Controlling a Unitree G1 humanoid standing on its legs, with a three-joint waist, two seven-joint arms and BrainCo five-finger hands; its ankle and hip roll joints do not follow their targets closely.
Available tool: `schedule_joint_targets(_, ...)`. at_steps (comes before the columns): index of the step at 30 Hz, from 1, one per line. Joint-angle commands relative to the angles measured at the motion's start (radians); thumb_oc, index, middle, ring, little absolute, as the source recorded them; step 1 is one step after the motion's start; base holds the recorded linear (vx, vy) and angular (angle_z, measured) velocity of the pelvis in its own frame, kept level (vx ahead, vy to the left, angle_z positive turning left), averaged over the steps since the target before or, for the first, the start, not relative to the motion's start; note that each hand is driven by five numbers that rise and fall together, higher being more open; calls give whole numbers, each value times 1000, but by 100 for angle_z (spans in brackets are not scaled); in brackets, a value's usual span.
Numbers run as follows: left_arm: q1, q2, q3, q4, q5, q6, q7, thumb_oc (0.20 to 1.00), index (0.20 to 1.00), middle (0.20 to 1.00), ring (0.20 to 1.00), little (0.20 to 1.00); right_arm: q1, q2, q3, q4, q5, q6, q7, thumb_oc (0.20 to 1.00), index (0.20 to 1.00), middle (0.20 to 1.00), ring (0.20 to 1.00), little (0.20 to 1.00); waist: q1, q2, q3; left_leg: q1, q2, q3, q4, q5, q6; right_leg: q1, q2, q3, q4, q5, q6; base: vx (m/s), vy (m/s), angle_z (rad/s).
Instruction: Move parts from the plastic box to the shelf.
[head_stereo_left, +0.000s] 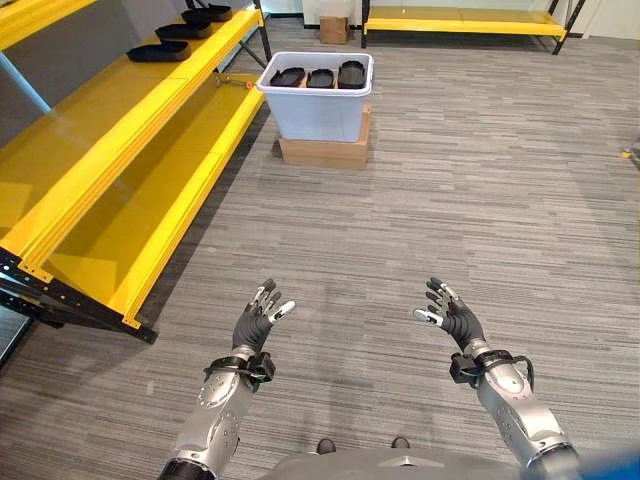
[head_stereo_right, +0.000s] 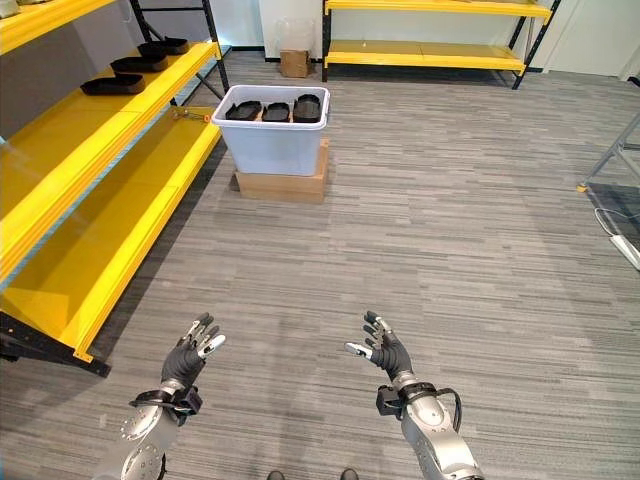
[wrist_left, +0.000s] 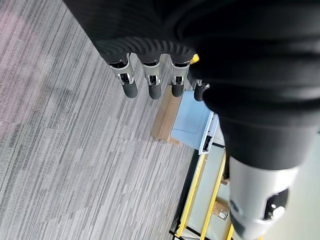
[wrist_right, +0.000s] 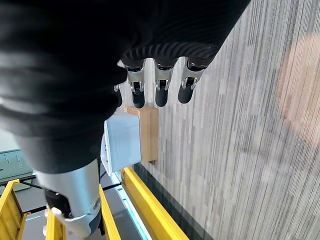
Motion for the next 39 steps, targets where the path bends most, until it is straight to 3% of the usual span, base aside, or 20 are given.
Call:
schedule_joint_targets(1, -90, 26, 3, -15, 10, -67, 3, 1000, 1000, 1000, 1000, 1000, -53, -14, -4, -12, 23, -56, 3, 1000, 1000, 1000, 1000, 1000, -2, -45, -32, -73, 111, -60, 86, 28, -92, -31, -96, 4, 82, 27, 91, -54, -101, 14)
schedule_joint_targets(6, -96, 22, 7, -16, -6, -70, -1, 1000, 1000, 1000, 1000, 1000, -65, -33, -4, -26, 6, -68, 4, 1000, 1000, 1000, 1000, 1000, 8, -55, -6, -126, 134, -90, 196, 40, -117, -29, -65, 1, 86, 14, 62, -5, -106, 13)
schedule_joint_targets(9, -85, 39, 18, -28, 35, -72, -4, 1000, 1000, 1000, 1000, 1000, -64, -44, -3, -41, -4, -69, 6, 1000, 1000, 1000, 1000, 1000, 26, -70, 28, -233, 140, -148, 395, 136, -132, -14, -38, 3, 94, -5, 25, 12, -184, 8)
schedule_joint_targets(10, -85, 39, 18, -28, 35, -72, -4, 1000, 1000, 1000, 1000, 1000, -64, -44, -3, -41, -4, -68, 6, 1000, 1000, 1000, 1000, 1000, 24, -70, 26, -236, 141, -150, 398, 135, -132, -16, -37, 2, 94, -5, 25, -92, -264, -7)
schedule_joint_targets(11, -113, 41, 11, -9, 33, -77, 9, 1000, 1000, 1000, 1000, 1000, -65, -73, -17, -100, 2, -81, 8, 1000, 1000, 1000, 1000, 1000, 48, -104, 94, -437, 87, -215, 657, 255, -142, -15, -47, -9, 111, -11, 0, -38, -207, -23)
schedule_joint_targets(13, -112, 39, 12, -8, 35, -75, 12, 1000, 1000, 1000, 1000, 1000, -58, -71, -19, -104, 1, -81, 6, 1000, 1000, 1000, 1000, 1000, 38, -101, 80, -460, 105, -186, 628, 242, -133, -20, -41, -20, 110, -20, -1, 104, -94, -11)
schedule_joint_targets(14, -110, 38, 13, -8, 39, -76, 7, 1000, 1000, 1000, 1000, 1000, -55, -67, -30, -95, 0, -85, -6, 1000, 1000, 1000, 1000, 1000, 41, -86, 66, -450, 128, -146, 451, 214, -124, 7, -21, -25, 89, -38, 11, 190, 28, 27)
schedule_joint_targets(15, -110, 38, 13, -8, 39, -76, 7, 1000, 1000, 1000, 1000, 1000, -55, -67, -30, -95, 0, -85, -6, 1000, 1000, 1000, 1000, 1000, 43, -89, 66, -443, 126, -142, 438, 222, -123, 7, -25, -23, 88, -36, 11, 333, 93, 53)
schedule_joint_targets(17, -110, 31, -3, -1, 52, -82, 10, 1000, 1000, 1000, 1000, 1000, -55, -66, -32, -70, -9, -94, -17, 1000, 1000, 1000, 1000, 1000, 67, -65, 58, -443, 144, -126, 106, 295, -134, 51, -1, -8, 57, -60, 30, 392, 117, 37)
schedule_joint_targets(19, -114, 29, 2, -1, 55, -91, 21, 1000, 1000, 1000, 1000, 1000, -67, -66, -27, -54, -10, -97, -27, 1000, 1000, 1000, 1000, 1000, 78, -60, 44, -456, 144, -118, 24, 317, -146, 80, 0, 10, 42, -76, 44, 386, 118, 17)
schedule_joint_targets(20, -106, 30, 13, -10, 41, -93, 19, 1000, 1000, 1000, 1000, 1000, -63, -64, -26, -61, -11, -92, -21, 1000, 1000, 1000, 1000, 1000, 81, -56, 24, -441, 148, -119, 27, 293, -126, 100, -4, 25, 42, -94, 53, 371, 142, -11)
schedule_joint_targets(23, -101, 32, 13, -16, 41, -91, 15, 1000, 1000, 1000, 1000, 1000, -49, -52, -24, -56, -18, -86, -10, 1000, 1000, 1000, 1000, 1000, 94, -60, 2, -430, 143, -116, 52, 307, -128, 129, -24, 30, 50, -120, 63, 355, 152, -69)
schedule_joint_targets(24, -103, 41, 15, -23, 35, -94, 15, 1000, 1000, 1000, 1000, 1000, -38, -35, -27, -58, 5, -79, -2, 1000, 1000, 1000, 1000, 1000, 98, -79, -10, -461, 116, -95, 150, 252, -104, 144, -75, 22, 86, -122, 85, 352, 193, -54)
schedule_joint_targets(26, -100, 48, 19, -36, 36, -97, 18, 1000, 1000, 1000, 1000, 1000, -35, -29, -27, -61, 14, -77, 5, 1000, 1000, 1000, 1000, 1000, 103, -91, -15, -480, 98, -96, 196, 215, -82, 127, -98, 32, 118, -110, 96, 276, 174, -15)
schedule_joint_targets(28, -101, 60, 20, -43, 37, -96, 16, 1000, 1000, 1000, 1000, 1000, -43, -19, -22, -49, 5, -72, 10, 1000, 1000, 1000, 1000, 1000, 104, -105, -24, -486, 68, -73, 240, 173, -57, 99, -134, 41, 184, -40, 121, 278, 204, -33)
schedule_joint_targets(29, -101, 67, 22, -52, 32, -101, 23, 1000, 1000, 1000, 1000, 1000, -50, -4, -18, -36, 17, -72, 10, 1000, 1000, 1000, 1000, 1000, 106, -118, -36, -472, 39, -52, 252, 127, -33, 67, -162, 47, 252, 51, 145, 270, 200, -49)
schedule_joint_targets(31, -99, 72, 22, -51, 35, -102, 23, 1000, 1000, 1000, 1000, 1000, -55, 1, -15, -33, 17, -70, 12, 1000, 1000, 1000, 1000, 1000, 105, -116, -44, -453, 29, -47, 241, 117, -22, 44, -164, 59, 282, 99, 152, 279, 201, -24)
schedule_joint_targets(32, -91, 80, 26, -62, 40, -99, 22, 1000, 1000, 1000, 1000, 1000, -50, 4, -18, -34, 11, -70, 20, 1000, 1000, 1000, 1000, 1000, 99, -111, -54, -415, -2, -46, 228, 89, 1, 16, -171, 78, 361, 198, 166, 362, 278, -3)
schedule_joint_targets(35, -90, 88, 21, -71, 50, -90, 18, 1000, 1000, 1000, 1000, 1000, -44, 15, -15, -34, 1, -68, 17, 1000, 1000, 1000, 1000, 1000, 79, -71, -40, -330, -34, -53, 189, 56, 44, -66, -186, 72, 561, 301, 157, 288, 293, 22)
schedule_joint_targets(39, -92, 87, 15, -69, 65, -84, 8, 1000, 1000, 1000, 1000, 1000, -31, 24, -12, -33, 14, -66, 24, 1000, 1000, 1000, 1000, 1000, 42, -35, -10, -223, -44, -74, 141, 29, 60, -181, -121, 67, 652, 207, 131, 242, 160, 2)
